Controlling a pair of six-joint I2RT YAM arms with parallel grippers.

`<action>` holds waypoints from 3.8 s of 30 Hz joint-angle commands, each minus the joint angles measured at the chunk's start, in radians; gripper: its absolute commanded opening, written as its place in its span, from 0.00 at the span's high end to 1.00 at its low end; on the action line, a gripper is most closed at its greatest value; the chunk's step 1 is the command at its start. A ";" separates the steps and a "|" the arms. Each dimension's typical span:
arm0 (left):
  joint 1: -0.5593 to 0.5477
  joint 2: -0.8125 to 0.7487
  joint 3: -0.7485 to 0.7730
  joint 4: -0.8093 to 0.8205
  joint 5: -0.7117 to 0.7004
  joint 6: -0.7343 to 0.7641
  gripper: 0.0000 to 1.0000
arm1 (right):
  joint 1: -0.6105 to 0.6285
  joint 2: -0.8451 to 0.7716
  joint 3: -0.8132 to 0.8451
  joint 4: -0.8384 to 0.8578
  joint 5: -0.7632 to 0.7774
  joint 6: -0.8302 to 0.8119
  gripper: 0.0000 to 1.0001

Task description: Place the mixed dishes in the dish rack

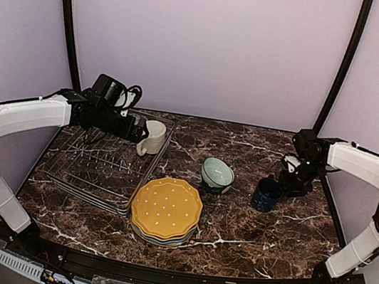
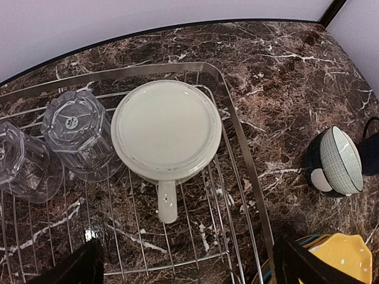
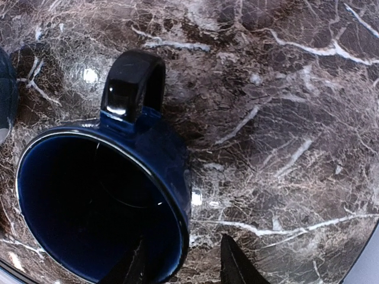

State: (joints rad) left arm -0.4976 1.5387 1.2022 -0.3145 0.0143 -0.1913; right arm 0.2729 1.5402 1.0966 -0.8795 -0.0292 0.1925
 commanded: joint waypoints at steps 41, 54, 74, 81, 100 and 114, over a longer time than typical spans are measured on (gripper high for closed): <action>-0.137 -0.120 -0.091 0.601 0.723 -0.153 0.07 | 0.297 -0.020 0.372 0.217 -0.664 -0.305 1.00; -0.202 -0.009 -0.049 0.883 0.827 -0.328 0.09 | 0.394 0.093 0.401 0.444 -0.930 -0.205 1.00; -0.248 0.063 -0.057 1.005 0.806 -0.410 0.61 | 0.414 0.119 0.350 0.583 -0.982 -0.123 1.00; -0.249 0.068 -0.072 1.066 0.810 -0.460 0.94 | 0.414 0.119 0.345 0.594 -0.972 -0.118 1.00; -0.144 -0.146 -0.181 0.849 0.595 -0.522 0.99 | 0.397 0.153 0.360 0.597 -0.864 -0.035 0.51; -0.053 -0.230 -0.240 0.696 0.536 -0.583 0.99 | 0.387 0.127 0.358 0.595 -0.828 -0.090 0.25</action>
State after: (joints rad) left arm -0.5552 1.3422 0.9573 0.3668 0.5358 -0.7395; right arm 0.6621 1.6867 1.4380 -0.2981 -0.8562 0.1444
